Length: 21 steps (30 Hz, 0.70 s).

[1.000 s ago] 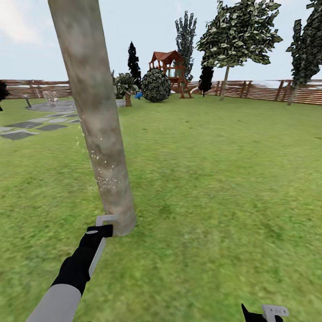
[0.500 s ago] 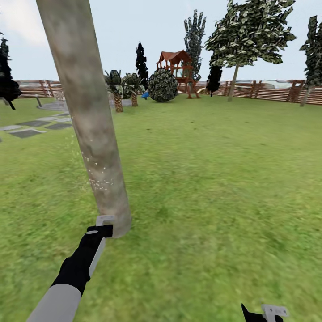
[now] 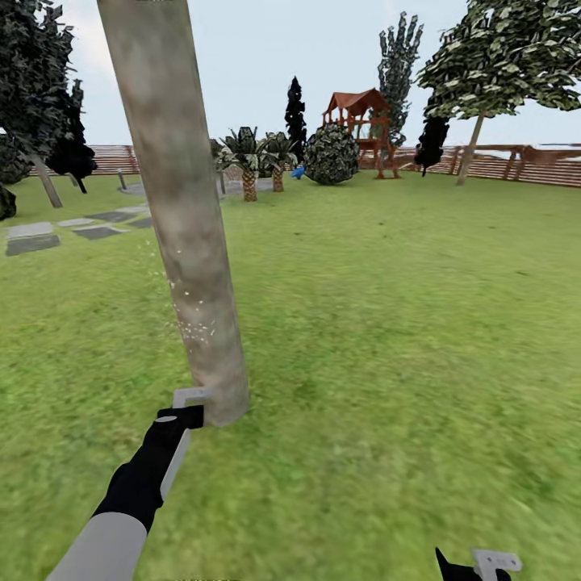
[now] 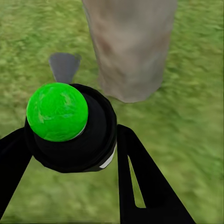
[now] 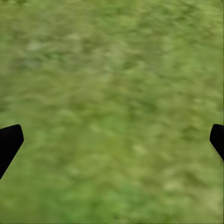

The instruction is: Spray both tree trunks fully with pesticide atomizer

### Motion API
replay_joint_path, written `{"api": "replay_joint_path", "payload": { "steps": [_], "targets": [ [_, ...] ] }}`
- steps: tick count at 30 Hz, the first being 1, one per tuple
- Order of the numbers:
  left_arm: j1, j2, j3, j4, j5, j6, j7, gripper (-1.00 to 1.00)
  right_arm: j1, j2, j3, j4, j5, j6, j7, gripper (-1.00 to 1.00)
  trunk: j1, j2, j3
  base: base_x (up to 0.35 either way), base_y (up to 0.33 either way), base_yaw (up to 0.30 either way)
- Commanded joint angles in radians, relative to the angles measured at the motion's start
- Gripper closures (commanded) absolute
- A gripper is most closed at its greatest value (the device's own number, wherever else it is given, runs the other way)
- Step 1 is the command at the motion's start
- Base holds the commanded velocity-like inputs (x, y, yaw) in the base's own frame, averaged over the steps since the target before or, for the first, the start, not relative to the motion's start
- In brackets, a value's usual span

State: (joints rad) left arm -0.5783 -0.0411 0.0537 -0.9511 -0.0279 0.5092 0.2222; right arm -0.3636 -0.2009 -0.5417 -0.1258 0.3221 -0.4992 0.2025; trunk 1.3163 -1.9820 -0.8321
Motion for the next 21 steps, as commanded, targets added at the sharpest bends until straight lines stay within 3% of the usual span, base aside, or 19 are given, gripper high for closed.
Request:
{"api": "replay_joint_path", "payload": {
  "steps": [1,12,16,21],
  "targets": [
    [0.0,0.0,0.0,0.0,0.0,0.0,0.0,1.0,0.0,0.0,0.0,0.0,0.0,0.0,0.0,-1.0,0.0,0.0,0.0,0.013,-0.27,0.276],
    [0.0,-0.001,-0.001,0.014,0.003,-0.002,0.0,1.0,0.0,0.0,-0.001,-0.001,-0.001,0.001,0.0,-1.0,0.0,0.0,0.0,0.019,-0.271,0.25],
    [0.0,0.0,0.0,0.008,-0.003,-0.002,0.0,1.0,0.0,-0.001,-0.001,-0.002,-0.003,0.0,-0.001,-1.0,0.0,0.0,0.0,0.105,-0.248,0.025],
    [-0.007,0.0,-0.009,-0.025,0.0,-0.002,-0.003,1.0,0.0,-0.002,-0.001,-0.002,-0.002,0.001,-0.002,-1.0,0.0,0.0,0.0,0.011,-0.023,0.001]
  ]
}}
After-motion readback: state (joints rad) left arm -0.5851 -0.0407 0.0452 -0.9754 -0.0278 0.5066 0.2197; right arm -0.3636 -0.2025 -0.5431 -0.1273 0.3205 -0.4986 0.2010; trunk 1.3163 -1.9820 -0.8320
